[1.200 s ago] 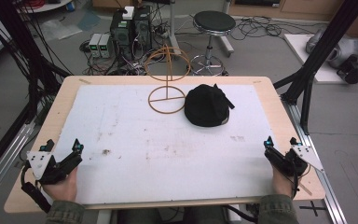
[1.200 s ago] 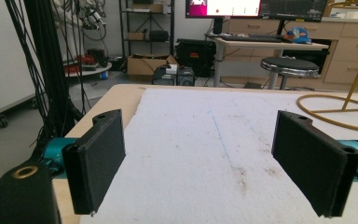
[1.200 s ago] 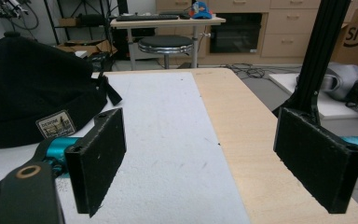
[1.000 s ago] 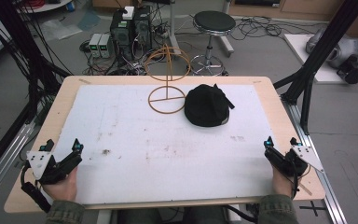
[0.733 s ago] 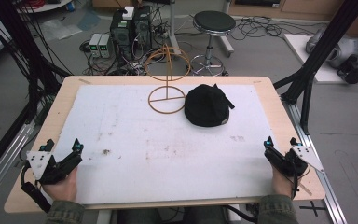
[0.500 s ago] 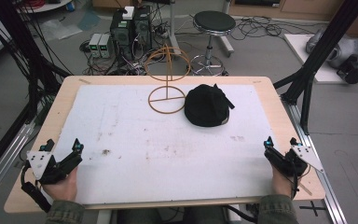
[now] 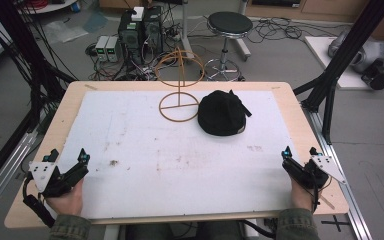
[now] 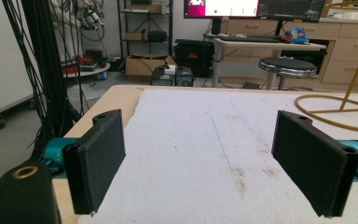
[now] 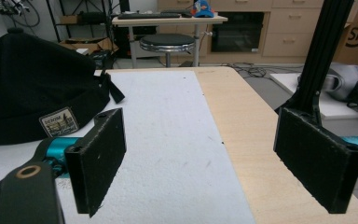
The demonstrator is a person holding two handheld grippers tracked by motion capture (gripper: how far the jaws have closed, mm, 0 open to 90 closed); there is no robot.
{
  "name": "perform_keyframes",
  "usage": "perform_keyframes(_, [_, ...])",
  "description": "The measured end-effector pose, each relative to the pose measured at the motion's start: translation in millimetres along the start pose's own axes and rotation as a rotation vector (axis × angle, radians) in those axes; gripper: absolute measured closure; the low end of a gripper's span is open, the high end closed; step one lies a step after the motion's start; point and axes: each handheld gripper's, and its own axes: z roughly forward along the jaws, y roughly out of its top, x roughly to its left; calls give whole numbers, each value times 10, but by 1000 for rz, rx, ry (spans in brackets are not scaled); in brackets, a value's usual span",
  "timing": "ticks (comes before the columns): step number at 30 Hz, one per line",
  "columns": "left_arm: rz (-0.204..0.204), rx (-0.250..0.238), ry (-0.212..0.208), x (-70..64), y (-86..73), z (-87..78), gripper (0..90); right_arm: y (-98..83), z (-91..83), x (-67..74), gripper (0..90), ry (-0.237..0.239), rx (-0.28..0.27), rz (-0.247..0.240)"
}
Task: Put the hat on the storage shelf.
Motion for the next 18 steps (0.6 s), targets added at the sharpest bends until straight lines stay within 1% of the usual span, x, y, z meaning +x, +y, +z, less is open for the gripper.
perform_keyframes(4, [1,4,-2,-4,-3,7,175,0,24,21,162,9,2,-12])
perform_keyframes(5, [3,3,-5,-11,-4,11,175,5,46,47,162,25,10,-23])
perform_keyframes(6, [3,3,-5,-11,-4,11,175,8,56,67,162,33,11,-19])
perform_keyframes(11, [5,5,-8,-10,-6,12,175,13,99,130,162,58,15,-47])
perform_keyframes(14, [2,6,-9,-3,-8,11,176,19,113,148,162,70,16,-47])
perform_keyframes(17, [2,9,-9,2,-8,10,175,48,148,218,162,98,18,-40])
perform_keyframes(18, [3,10,-11,2,-7,9,175,64,158,237,162,104,17,-46])
